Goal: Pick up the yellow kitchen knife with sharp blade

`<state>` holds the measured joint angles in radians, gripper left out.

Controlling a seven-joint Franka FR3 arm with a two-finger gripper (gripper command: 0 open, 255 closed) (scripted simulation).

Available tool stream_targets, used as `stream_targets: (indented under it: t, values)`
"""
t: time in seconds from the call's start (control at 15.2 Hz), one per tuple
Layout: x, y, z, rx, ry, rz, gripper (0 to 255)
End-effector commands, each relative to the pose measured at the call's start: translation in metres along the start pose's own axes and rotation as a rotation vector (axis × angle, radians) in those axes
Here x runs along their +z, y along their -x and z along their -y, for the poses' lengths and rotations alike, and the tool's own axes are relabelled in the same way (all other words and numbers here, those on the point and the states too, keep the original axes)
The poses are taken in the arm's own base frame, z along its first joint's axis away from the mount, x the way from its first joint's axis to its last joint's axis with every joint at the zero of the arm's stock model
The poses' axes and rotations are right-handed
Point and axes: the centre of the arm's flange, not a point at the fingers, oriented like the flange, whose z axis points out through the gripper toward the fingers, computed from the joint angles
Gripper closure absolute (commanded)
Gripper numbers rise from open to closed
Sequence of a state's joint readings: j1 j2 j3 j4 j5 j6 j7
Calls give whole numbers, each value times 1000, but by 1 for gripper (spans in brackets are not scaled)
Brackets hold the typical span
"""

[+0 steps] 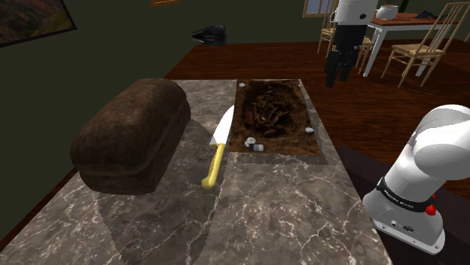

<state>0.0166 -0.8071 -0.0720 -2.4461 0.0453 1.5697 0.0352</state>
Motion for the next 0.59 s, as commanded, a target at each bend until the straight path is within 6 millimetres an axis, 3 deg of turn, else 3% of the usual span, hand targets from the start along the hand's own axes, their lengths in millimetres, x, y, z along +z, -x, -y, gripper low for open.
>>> stream_targets:
  t: [0.0, 0.53]
  values:
    - [0, 0, 0, 0, 0, 0, 0]
    - [14, 30, 100, 211, -12, -29, 0]
